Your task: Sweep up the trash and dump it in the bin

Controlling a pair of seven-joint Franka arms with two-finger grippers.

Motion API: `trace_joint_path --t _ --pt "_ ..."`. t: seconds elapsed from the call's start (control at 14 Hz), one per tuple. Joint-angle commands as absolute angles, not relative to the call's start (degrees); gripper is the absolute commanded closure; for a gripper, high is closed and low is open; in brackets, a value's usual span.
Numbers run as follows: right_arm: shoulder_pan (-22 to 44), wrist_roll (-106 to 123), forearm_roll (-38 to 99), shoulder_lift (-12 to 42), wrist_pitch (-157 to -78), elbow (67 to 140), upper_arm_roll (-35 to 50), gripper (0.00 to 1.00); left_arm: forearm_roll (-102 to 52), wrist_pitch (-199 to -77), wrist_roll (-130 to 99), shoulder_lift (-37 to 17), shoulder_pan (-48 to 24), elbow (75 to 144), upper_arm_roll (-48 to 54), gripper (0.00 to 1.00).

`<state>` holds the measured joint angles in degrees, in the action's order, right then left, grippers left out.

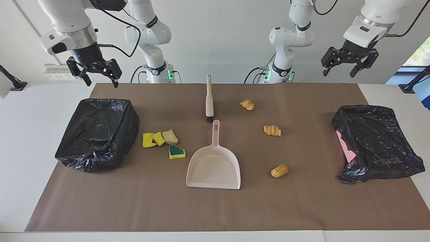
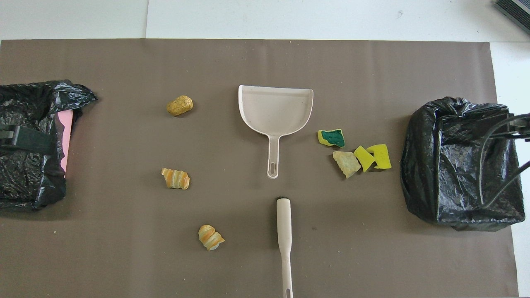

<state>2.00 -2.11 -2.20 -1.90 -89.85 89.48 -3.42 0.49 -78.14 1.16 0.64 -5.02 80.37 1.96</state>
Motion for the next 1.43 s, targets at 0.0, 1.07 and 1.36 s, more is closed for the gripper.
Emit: trace_joint_path --t 0.0,1.07,1.36 --pt "1.23 -0.79 -0.79 -3.25 -90.19 91.15 -3.34 0.00 -0.09 -76.82 0.97 1.14 -4.40 80.24 2.29 0.00" --pt "1.49 0.70 -1.05 -3.78 -87.80 90.09 -3.16 0.00 -0.09 -77.61 0.35 2.81 -5.01 82.88 2.37 0.00" --pt "1.41 0.70 -1.05 -3.78 -87.80 90.09 -3.25 0.00 -0.17 -77.69 0.26 3.95 -5.36 84.63 2.55 0.00"
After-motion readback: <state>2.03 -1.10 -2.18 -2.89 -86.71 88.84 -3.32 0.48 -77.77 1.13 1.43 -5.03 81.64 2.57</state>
